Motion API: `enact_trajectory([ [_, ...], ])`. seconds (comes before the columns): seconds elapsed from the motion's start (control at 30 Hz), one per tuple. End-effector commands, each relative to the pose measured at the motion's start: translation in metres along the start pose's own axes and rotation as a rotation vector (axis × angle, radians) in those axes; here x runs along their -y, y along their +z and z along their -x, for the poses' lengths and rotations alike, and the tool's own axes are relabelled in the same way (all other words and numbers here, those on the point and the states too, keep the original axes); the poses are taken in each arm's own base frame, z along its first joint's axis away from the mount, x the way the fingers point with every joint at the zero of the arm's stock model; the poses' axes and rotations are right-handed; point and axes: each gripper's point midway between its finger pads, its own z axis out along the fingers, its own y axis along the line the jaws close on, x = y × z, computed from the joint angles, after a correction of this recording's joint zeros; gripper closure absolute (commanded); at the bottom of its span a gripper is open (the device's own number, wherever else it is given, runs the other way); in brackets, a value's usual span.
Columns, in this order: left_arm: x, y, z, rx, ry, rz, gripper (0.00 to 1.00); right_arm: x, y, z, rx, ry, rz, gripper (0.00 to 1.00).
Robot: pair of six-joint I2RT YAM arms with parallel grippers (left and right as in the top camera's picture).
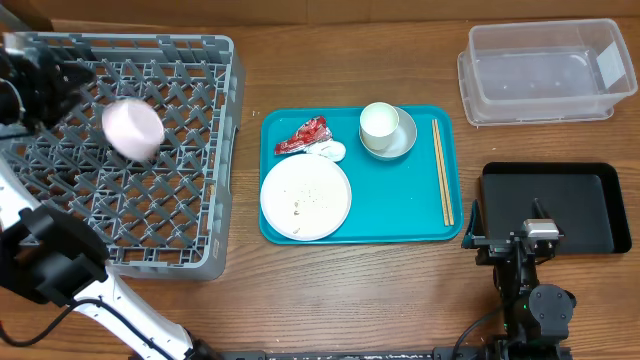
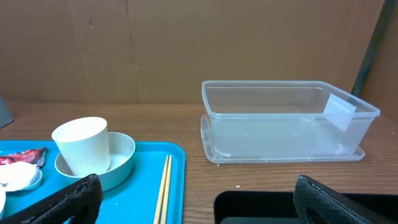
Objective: Sort waste into correct bins and load items into the dishwasher
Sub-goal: 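Carry the bowl to the dish rack and set it in with left gripper, then reach the left gripper back to the white cup on the tray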
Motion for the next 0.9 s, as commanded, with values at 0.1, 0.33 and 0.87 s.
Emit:
enact_trajectory([
  [0.1,-0.003,-0.001,-0.003,0.005,-0.039,0.165,0.27,0.002,0.000,-0.001,0.007,-0.004,-0.012,0.00],
  [0.33,0.033,0.040,-0.030,-0.113,0.121,0.156,0.70,0.002,0.000,-0.001,0.007,-0.004,-0.012,0.00],
  [0.87,0.222,0.197,-0.243,-0.488,0.854,0.127,0.35,0.002,0.000,-0.001,0.007,-0.004,-0.012,0.00],
])
